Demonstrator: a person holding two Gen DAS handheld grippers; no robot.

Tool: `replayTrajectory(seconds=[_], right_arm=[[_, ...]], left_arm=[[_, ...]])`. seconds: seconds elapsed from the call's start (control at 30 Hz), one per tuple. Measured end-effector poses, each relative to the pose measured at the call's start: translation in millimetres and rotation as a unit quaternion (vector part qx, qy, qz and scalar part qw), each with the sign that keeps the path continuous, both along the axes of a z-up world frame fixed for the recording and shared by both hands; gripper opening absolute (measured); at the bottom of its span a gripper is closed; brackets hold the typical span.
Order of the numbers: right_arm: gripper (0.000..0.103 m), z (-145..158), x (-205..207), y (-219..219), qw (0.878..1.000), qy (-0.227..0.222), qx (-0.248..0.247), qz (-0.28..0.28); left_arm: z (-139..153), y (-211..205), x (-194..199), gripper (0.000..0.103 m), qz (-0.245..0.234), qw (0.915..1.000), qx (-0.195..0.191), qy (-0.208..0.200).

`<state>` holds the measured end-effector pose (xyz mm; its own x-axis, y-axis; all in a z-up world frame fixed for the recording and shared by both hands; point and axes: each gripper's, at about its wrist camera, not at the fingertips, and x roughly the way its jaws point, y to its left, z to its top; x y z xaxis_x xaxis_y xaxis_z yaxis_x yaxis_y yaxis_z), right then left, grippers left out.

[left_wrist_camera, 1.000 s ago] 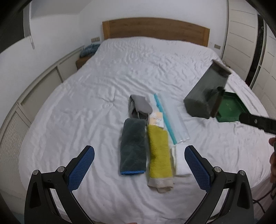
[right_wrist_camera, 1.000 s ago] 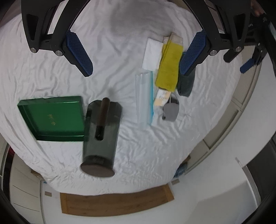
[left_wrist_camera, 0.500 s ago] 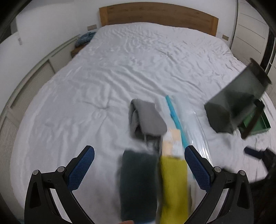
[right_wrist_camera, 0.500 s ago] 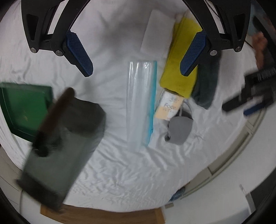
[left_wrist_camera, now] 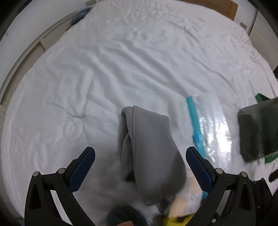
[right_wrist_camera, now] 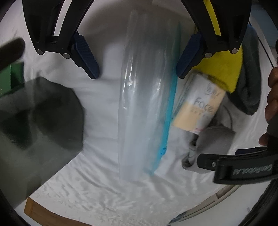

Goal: Organize soft objects
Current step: 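Grasp the grey face mask with the left gripper while the right grasps the clear zip bag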

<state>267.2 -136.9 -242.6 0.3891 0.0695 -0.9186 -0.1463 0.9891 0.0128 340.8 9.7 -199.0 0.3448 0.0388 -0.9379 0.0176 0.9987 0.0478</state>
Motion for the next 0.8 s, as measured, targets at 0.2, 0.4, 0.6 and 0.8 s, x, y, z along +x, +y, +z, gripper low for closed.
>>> replayTrajectory(seconds=[0.2, 0.4, 0.6, 0.8], right_arm=[[0.087, -20.3, 23.9, 8.9, 1.0, 0.002, 0.0, 0.008], [0.067, -28.7, 36.3, 10.5, 1.0, 0.001, -0.005, 0.016], [0.028, -31.3, 42.4, 13.1, 0.999, -0.004, -0.008, 0.039], [0.009, -28.4, 41.6, 16.0, 0.998, -0.008, -0.01, 0.06]], left_arm=[[-23.8, 1.6, 17.2, 0.102, 0.007, 0.9992, 0.015, 0.037], [-46.3, -4.5, 23.4, 0.102, 0.0, 0.997, 0.042, 0.064], [-54.4, -22.2, 25.5, 0.078, -0.012, 0.997, 0.041, 0.065], [-48.2, -33.0, 22.3, 0.035, -0.027, 0.9978, 0.033, 0.051]])
